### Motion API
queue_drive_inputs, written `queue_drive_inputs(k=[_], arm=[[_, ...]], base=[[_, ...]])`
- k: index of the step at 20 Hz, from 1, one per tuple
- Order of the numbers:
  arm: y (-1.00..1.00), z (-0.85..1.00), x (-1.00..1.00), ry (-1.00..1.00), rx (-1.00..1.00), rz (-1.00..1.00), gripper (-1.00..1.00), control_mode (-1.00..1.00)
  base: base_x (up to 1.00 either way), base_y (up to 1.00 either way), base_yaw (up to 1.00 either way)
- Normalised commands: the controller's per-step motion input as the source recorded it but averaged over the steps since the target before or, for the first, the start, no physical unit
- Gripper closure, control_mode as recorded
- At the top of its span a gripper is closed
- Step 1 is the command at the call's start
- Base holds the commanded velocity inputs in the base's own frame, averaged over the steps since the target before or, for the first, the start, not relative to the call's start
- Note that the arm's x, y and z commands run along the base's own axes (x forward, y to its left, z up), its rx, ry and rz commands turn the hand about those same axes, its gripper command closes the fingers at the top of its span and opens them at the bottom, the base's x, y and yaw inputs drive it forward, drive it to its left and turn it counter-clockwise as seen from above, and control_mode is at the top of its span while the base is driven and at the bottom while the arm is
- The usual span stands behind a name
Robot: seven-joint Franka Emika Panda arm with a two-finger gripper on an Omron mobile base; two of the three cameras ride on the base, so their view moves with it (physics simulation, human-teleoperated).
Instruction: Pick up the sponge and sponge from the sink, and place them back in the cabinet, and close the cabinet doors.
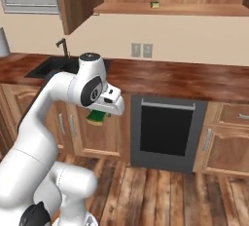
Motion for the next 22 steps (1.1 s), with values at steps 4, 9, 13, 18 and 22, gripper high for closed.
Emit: queue_drive_inputs(k=[4, 9, 13, 18, 22], arm=[[0.0, 0.0, 0.0, 0.0, 0.0, 0.0, 1.0, 1.0], [0.0, 0.0, 0.0, 0.0, 0.0, 0.0, 1.0, 1.0], [0.0, 0.0, 0.0, 0.0, 0.0, 0.0, 1.0, 1.0], [0.0, 0.0, 0.0, 0.0, 0.0, 0.0, 1.0, 1.0], [0.0, 0.0, 0.0, 0.0, 0.0, 0.0, 1.0, 1.0]], base=[[0.14, -0.6, 0.0], [0.22, -0.57, 0.0], [0.37, -0.5, 0.0], [0.53, -0.36, 0.0], [0.64, -0.21, 0.0]])
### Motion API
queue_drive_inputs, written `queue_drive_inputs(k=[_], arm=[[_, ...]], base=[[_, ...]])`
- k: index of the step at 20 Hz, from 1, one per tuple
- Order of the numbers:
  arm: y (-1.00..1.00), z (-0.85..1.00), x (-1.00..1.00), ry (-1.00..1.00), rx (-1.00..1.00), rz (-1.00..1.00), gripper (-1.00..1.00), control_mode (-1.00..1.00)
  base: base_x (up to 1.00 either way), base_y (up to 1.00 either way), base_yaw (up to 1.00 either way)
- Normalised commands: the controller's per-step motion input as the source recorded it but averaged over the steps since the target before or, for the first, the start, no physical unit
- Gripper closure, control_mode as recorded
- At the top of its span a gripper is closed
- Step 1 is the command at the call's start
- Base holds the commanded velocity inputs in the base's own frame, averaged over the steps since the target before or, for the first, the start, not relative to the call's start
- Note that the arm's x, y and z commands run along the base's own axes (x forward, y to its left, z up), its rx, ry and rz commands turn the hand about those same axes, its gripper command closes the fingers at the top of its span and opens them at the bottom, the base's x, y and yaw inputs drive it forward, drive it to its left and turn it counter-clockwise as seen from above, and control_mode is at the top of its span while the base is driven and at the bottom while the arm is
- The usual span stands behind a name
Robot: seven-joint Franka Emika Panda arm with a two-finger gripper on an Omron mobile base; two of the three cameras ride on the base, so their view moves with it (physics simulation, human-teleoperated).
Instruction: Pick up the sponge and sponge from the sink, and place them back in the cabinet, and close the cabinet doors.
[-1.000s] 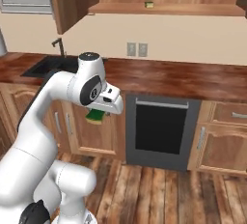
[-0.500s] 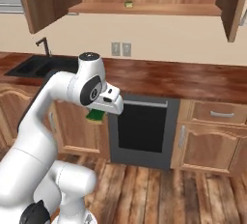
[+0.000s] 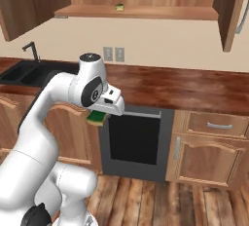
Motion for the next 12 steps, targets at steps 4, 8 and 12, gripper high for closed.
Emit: queue_drive_inputs(k=[4, 8, 12], arm=[[0.0, 0.0, 0.0, 0.0, 0.0, 0.0, 1.0, 1.0], [0.0, 0.0, 0.0, 0.0, 0.0, 0.0, 1.0, 1.0], [0.0, 0.0, 0.0, 0.0, 0.0, 0.0, 1.0, 1.0]], base=[[0.67, -0.19, 0.0], [0.66, -0.15, 0.0], [0.64, -0.15, 0.01]])
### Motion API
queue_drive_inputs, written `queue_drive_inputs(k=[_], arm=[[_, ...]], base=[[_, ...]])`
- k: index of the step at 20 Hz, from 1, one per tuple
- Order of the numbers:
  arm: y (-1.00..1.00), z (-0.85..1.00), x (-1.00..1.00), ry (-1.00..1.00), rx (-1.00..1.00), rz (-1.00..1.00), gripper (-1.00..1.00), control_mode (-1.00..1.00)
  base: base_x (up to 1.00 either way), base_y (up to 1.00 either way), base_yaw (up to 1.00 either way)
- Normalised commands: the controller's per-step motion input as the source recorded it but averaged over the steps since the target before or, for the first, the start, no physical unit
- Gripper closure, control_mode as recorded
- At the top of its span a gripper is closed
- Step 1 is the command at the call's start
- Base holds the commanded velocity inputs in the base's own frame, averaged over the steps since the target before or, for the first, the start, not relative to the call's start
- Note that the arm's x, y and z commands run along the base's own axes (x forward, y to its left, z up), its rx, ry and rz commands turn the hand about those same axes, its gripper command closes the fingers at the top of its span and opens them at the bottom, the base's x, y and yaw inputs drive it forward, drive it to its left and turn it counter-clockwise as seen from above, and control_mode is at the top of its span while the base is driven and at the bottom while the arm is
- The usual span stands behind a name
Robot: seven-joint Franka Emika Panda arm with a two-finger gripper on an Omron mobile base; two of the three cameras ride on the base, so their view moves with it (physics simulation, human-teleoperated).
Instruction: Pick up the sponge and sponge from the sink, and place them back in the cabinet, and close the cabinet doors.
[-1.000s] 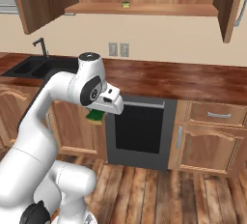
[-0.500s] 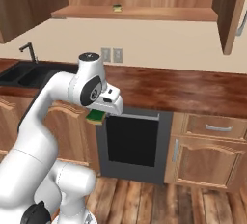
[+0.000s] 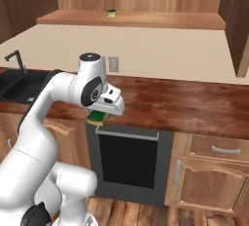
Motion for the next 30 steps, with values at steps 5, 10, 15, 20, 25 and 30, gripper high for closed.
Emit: queue_drive_inputs(k=[5, 10, 15, 20, 25, 30], arm=[[0.0, 0.0, 0.0, 0.0, 0.0, 0.0, 1.0, 1.0], [0.0, 0.0, 0.0, 0.0, 0.0, 0.0, 1.0, 1.0], [0.0, 0.0, 0.0, 0.0, 0.0, 0.0, 1.0, 1.0], [0.0, 0.0, 0.0, 0.0, 0.0, 0.0, 1.0, 1.0], [0.0, 0.0, 0.0, 0.0, 0.0, 0.0, 1.0, 1.0], [0.0, 0.0, 0.0, 0.0, 0.0, 0.0, 1.0, 1.0]], base=[[0.59, -0.17, 0.02], [0.51, -0.19, 0.02], [0.42, -0.17, 0.04], [0.41, -0.17, 0.03], [0.46, -0.19, 0.03], [0.35, -0.34, 0.07]])
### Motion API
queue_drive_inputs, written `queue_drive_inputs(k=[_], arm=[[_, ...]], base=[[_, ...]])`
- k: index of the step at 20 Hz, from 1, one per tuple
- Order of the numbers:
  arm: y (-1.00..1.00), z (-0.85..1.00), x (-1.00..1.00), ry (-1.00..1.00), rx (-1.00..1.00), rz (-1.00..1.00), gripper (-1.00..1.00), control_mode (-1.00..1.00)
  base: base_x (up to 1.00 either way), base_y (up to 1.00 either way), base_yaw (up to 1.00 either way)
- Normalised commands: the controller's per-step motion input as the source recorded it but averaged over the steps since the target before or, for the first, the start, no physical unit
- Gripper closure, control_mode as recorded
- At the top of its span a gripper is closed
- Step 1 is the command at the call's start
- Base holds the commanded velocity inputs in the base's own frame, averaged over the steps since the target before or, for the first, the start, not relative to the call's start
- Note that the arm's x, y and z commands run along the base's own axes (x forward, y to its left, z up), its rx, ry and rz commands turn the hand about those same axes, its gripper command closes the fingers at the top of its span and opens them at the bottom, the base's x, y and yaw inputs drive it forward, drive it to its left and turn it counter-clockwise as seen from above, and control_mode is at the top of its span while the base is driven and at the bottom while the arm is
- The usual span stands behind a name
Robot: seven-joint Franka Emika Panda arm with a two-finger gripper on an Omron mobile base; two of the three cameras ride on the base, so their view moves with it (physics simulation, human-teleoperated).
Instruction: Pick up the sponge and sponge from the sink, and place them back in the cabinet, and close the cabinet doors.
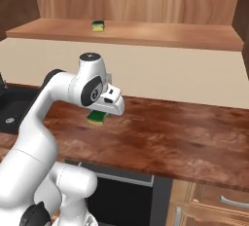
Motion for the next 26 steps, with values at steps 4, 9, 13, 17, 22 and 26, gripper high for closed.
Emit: queue_drive_inputs(k=[4, 9, 13, 17, 22, 26], arm=[[0.0, 0.0, 0.0, 0.0, 0.0, 0.0, 1.0, 1.0], [0.0, 0.0, 0.0, 0.0, 0.0, 0.0, 1.0, 1.0], [0.0, 0.0, 0.0, 0.0, 0.0, 0.0, 1.0, 1.0], [0.0, 0.0, 0.0, 0.0, 0.0, 0.0, 1.0, 1.0], [0.0, 0.0, 0.0, 0.0, 0.0, 0.0, 1.0, 1.0], [0.0, 0.0, 0.0, 0.0, 0.0, 0.0, 1.0, 1.0]], base=[[0.17, -0.43, 0.09], [0.13, -0.34, 0.01], [0.04, -0.14, 0.0], [0.0, 0.0, 0.0], [0.0, 0.0, 0.0], [0.0, 0.0, 0.0]])
